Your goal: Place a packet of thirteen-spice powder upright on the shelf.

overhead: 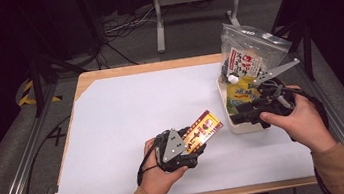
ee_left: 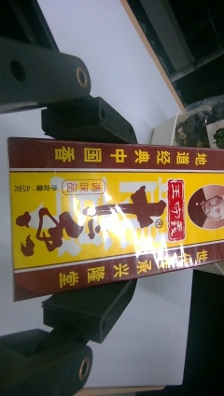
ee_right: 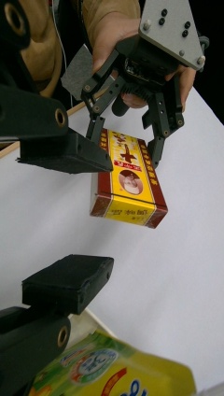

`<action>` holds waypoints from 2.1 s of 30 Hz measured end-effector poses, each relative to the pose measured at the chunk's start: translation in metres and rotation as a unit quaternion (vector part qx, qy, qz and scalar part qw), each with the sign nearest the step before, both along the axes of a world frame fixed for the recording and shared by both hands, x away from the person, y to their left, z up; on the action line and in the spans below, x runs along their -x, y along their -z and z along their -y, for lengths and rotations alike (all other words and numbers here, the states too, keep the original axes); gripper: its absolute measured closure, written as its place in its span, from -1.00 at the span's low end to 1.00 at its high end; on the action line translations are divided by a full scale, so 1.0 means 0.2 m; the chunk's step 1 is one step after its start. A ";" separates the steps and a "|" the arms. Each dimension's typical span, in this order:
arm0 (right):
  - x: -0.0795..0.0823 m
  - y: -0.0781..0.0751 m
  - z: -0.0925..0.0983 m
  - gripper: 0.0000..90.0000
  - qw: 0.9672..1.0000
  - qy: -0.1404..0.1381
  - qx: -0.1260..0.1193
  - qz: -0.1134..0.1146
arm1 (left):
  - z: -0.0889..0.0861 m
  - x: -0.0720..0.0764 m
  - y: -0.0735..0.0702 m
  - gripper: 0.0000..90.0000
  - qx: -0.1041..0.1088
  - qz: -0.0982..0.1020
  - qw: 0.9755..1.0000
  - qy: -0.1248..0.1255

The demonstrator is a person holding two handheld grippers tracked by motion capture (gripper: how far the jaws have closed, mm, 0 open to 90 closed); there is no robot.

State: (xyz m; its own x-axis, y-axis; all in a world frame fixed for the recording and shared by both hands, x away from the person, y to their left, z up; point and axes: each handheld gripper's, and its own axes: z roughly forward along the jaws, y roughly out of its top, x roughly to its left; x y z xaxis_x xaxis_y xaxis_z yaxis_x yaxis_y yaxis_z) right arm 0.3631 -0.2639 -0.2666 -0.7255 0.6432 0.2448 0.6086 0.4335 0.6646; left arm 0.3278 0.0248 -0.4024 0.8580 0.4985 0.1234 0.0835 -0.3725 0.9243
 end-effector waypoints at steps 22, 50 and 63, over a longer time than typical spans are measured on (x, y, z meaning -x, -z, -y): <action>-0.16 0.11 -0.24 -0.03 0.997 -0.034 0.030 -0.063 | -0.03 0.04 0.00 -0.29 0.001 0.016 1.000 -0.009; -0.16 0.17 -0.30 0.42 0.991 -0.053 0.002 -0.123 | 0.00 0.04 0.03 -0.29 -0.027 0.025 0.999 -0.006; -0.12 0.14 -0.34 0.54 0.992 -0.058 0.016 -0.111 | 0.00 0.00 0.03 -0.53 -0.025 -0.027 0.999 0.030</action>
